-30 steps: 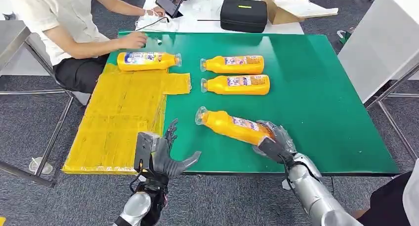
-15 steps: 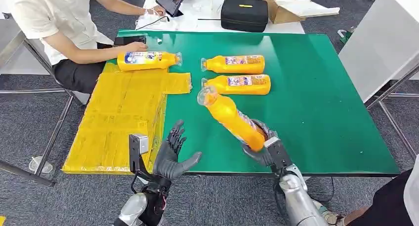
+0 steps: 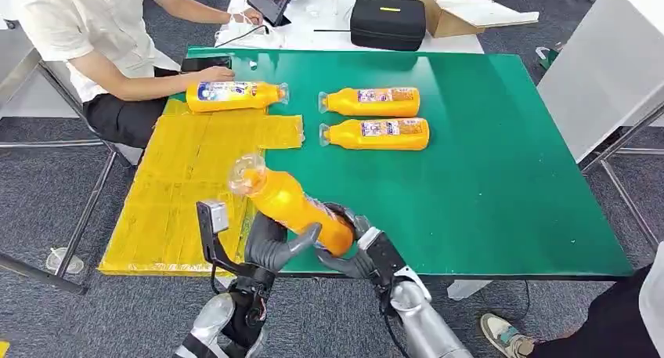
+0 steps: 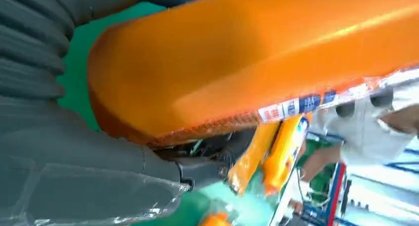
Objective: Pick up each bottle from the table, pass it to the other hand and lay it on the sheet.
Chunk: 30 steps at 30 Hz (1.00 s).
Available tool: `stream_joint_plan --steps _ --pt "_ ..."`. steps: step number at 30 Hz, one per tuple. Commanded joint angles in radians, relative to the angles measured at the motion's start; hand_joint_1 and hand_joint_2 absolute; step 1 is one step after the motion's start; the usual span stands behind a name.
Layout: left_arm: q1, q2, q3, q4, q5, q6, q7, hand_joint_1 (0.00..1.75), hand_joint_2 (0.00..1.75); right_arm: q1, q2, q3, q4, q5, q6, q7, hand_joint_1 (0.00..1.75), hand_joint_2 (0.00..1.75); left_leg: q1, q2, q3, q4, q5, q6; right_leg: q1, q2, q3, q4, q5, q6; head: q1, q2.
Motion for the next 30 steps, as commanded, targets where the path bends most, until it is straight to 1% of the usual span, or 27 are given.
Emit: stream_joint_plan --steps 1,2,3,4,5,6,7,9,10,11,13,15,16,17,18,19,20,21,22,24,25,26,27,28,29,30 --pt "-0.048 0.006 0.009 0.063 0.015 0.003 -0.012 0.00 1.75 -0.049 0.008 0.106 0.065 -0.004 0.001 -0.004 1.75 1.75 0.000 0.002 0.003 0.000 -0.001 0.000 0.001 0.001 0.002 0.000 0.000 -0.002 0.000 0.000" --pt "-0.059 0.006 0.014 0.077 0.015 0.009 -0.018 0.00 1.75 -0.049 0.010 0.126 0.061 -0.009 -0.001 -0.005 1.75 1.75 0.000 0.003 0.006 0.000 -0.002 0.000 0.001 0.001 0.005 0.000 -0.001 -0.002 0.000 0.000" --pt "-0.062 0.006 0.014 0.078 0.010 0.014 -0.026 0.00 1.75 -0.049 0.012 0.129 0.061 -0.013 -0.002 -0.004 1.75 1.75 0.000 0.002 0.003 0.000 -0.001 0.000 0.001 0.001 0.003 0.000 -0.001 -0.002 0.000 0.000" --pt "-0.065 0.008 0.014 0.077 0.001 0.013 -0.043 0.00 1.75 -0.051 0.014 0.135 0.068 -0.022 -0.003 -0.002 1.75 1.75 0.000 0.002 0.005 0.000 -0.002 0.000 0.001 0.001 0.004 0.000 -0.001 -0.003 0.000 0.000" --pt "-0.063 0.008 0.017 0.070 -0.005 0.015 -0.052 0.00 1.75 -0.053 0.013 0.140 0.072 -0.027 -0.003 0.000 1.75 1.75 0.001 0.002 0.004 0.000 -0.001 0.000 0.001 0.001 0.003 0.000 -0.001 -0.002 0.000 0.000" --pt "-0.060 0.009 0.021 0.057 -0.006 0.015 -0.058 0.10 1.75 -0.056 0.012 0.147 0.079 -0.027 -0.004 0.001 1.75 1.75 0.000 0.002 0.006 0.000 -0.002 0.000 0.001 0.000 0.005 0.000 -0.002 -0.003 0.000 0.000" --pt "-0.056 0.008 0.027 0.050 -0.006 0.018 -0.064 1.75 1.75 -0.058 0.012 0.149 0.082 -0.027 -0.006 0.002 1.75 1.75 0.000 0.002 0.003 0.000 -0.001 0.000 0.001 0.001 0.003 0.000 -0.001 -0.002 0.000 0.000" --pt "-0.050 0.007 0.037 0.030 -0.016 0.047 -0.079 1.75 1.75 -0.061 0.011 0.151 0.091 -0.033 -0.011 0.004 1.75 1.75 0.000 0.002 0.002 0.000 -0.001 0.000 0.001 0.001 0.001 0.000 0.000 -0.001 0.000 0.000" --pt "-0.049 0.004 0.040 0.023 -0.029 0.075 -0.087 1.75 1.75 -0.059 0.011 0.150 0.094 -0.041 -0.008 0.008 1.75 1.75 0.001 0.003 0.005 0.000 -0.002 0.000 0.001 0.001 0.004 0.000 -0.001 -0.002 0.000 0.000" --pt "-0.050 0.003 0.040 0.020 -0.029 0.079 -0.087 1.75 1.75 -0.058 0.011 0.152 0.096 -0.043 -0.007 0.010 1.75 1.75 0.001 0.002 0.003 0.000 -0.001 0.000 0.001 0.000 0.002 0.000 -0.001 -0.001 0.000 0.000" --pt "-0.050 0.004 0.043 0.016 -0.020 0.077 -0.085 1.75 1.75 -0.055 0.011 0.153 0.107 -0.060 0.014 0.015 1.75 1.75 0.001 0.002 0.007 0.000 -0.003 0.000 0.002 0.000 0.006 0.000 -0.002 -0.003 0.000 0.000" --pt "-0.048 0.006 0.045 0.012 -0.019 0.077 -0.088 1.75 1.75 -0.051 0.011 0.155 0.115 -0.064 0.016 0.016 1.75 1.75 0.001 0.001 0.004 0.000 -0.001 0.000 0.001 0.000 0.004 -0.001 -0.001 -0.002 0.000 0.000" --pt "-0.046 0.006 0.049 0.010 -0.019 0.079 -0.093 1.75 1.75 -0.051 0.009 0.155 0.121 -0.066 0.013 0.015 1.55 1.75 0.001 0.001 0.003 0.000 -0.001 0.000 0.001 0.000 0.003 -0.001 -0.001 -0.002 0.000 0.000" --pt "-0.042 0.004 0.056 0.007 -0.006 0.072 -0.091 1.75 1.75 -0.050 0.008 0.156 0.123 -0.066 0.013 0.014 1.43 1.75 0.000 0.002 0.006 -0.001 -0.002 0.000 0.001 0.000 0.005 -0.001 -0.002 -0.002 0.000 0.000" --pt "-0.038 0.004 0.063 0.005 0.011 0.062 -0.085 1.75 1.75 -0.048 0.007 0.155 0.128 -0.066 0.011 0.015 0.75 1.75 0.001 0.001 0.003 -0.001 -0.001 0.000 0.001 0.000 0.003 -0.001 -0.001 -0.002 0.000 0.000" --pt "-0.035 0.004 0.068 0.001 0.022 0.055 -0.081 1.75 1.75 -0.048 0.007 0.153 0.131 -0.067 0.008 0.018 0.00 1.75 0.000 0.001 0.002 -0.001 -0.001 0.000 0.001 0.000 0.002 -0.001 -0.001 -0.001 0.000 0.000" --pt "-0.030 0.004 0.077 -0.005 0.039 0.047 -0.073 1.75 1.75 -0.050 0.004 0.159 0.139 -0.059 0.001 0.031 0.00 1.75 0.000 0.001 0.005 -0.001 -0.001 0.000 0.001 0.000 0.004 -0.001 -0.001 -0.002 0.000 0.000" --pt "-0.028 0.006 0.080 -0.007 0.043 0.046 -0.072 1.75 1.75 -0.050 0.002 0.161 0.138 -0.052 -0.010 0.032 0.00 1.75 0.001 0.001 0.003 -0.001 -0.001 0.000 0.001 0.000 0.003 -0.001 -0.001 -0.002 0.000 0.000" --pt "-0.026 0.008 0.084 -0.011 0.046 0.046 -0.071 1.75 1.75 -0.047 0.002 0.159 0.136 -0.049 -0.020 0.031 0.00 1.75 0.001 0.002 0.006 -0.001 -0.002 0.000 0.002 0.000 0.005 -0.001 -0.002 -0.002 0.000 0.000" --pt "-0.023 0.010 0.093 -0.017 0.054 0.048 -0.069 1.75 1.75 -0.040 0.001 0.153 0.125 -0.029 -0.065 0.031 0.00 1.75 0.001 0.001 0.003 -0.001 -0.001 0.000 0.001 0.000 0.002 -0.001 -0.001 -0.002 0.000 0.000" --pt "-0.018 0.010 0.103 -0.022 0.062 0.055 -0.069 1.75 1.75 -0.034 0.004 0.148 0.117 -0.009 -0.102 0.026 0.00 1.75 0.001 0.001 0.005 -0.001 -0.002 0.000 0.002 0.000 0.005 -0.001 -0.001 -0.002 0.000 0.000" --pt "-0.006 0.014 0.126 -0.042 0.050 0.095 -0.083 1.75 1.75 -0.015 0.008 0.131 0.094 0.034 -0.220 0.015 0.00 1.75 0.001 0.001 0.006 -0.001 -0.002 0.000 0.001 0.000 0.005 -0.001 -0.002 -0.002 0.000 0.000" --pt "-0.005 0.019 0.128 -0.047 0.050 0.093 -0.083 1.75 1.75 -0.013 0.007 0.131 0.092 0.034 -0.221 0.015 0.00 1.75 0.001 0.002 0.006 -0.001 -0.002 0.000 0.001 0.001 0.005 -0.001 -0.002 -0.002 0.000 0.000" --pt "0.002 0.021 0.145 -0.053 0.029 0.164 -0.049 1.75 1.75 0.023 0.030 0.061 0.056 -0.044 -0.232 0.012 0.00 0.00 0.001 0.002 0.007 0.000 -0.003 0.000 0.002 0.000 0.007 -0.001 -0.002 -0.003 0.000 0.000" --pt "0.006 0.029 0.149 -0.057 0.020 0.181 -0.046 1.75 1.75 0.040 0.035 0.042 0.033 -0.073 -0.222 0.014 0.00 0.00 0.000 0.001 0.003 -0.001 -0.001 0.000 0.001 0.000 0.002 -0.001 -0.001 -0.001 0.000 0.000" --pt "0.006 0.032 0.150 -0.056 0.020 0.180 -0.046 1.75 1.75 0.046 0.033 0.042 0.023 -0.075 -0.221 0.015 0.00 0.00 0.001 0.001 0.005 -0.001 -0.002 0.000 0.001 -0.001 0.004 -0.001 -0.002 -0.002 0.000 0.000"
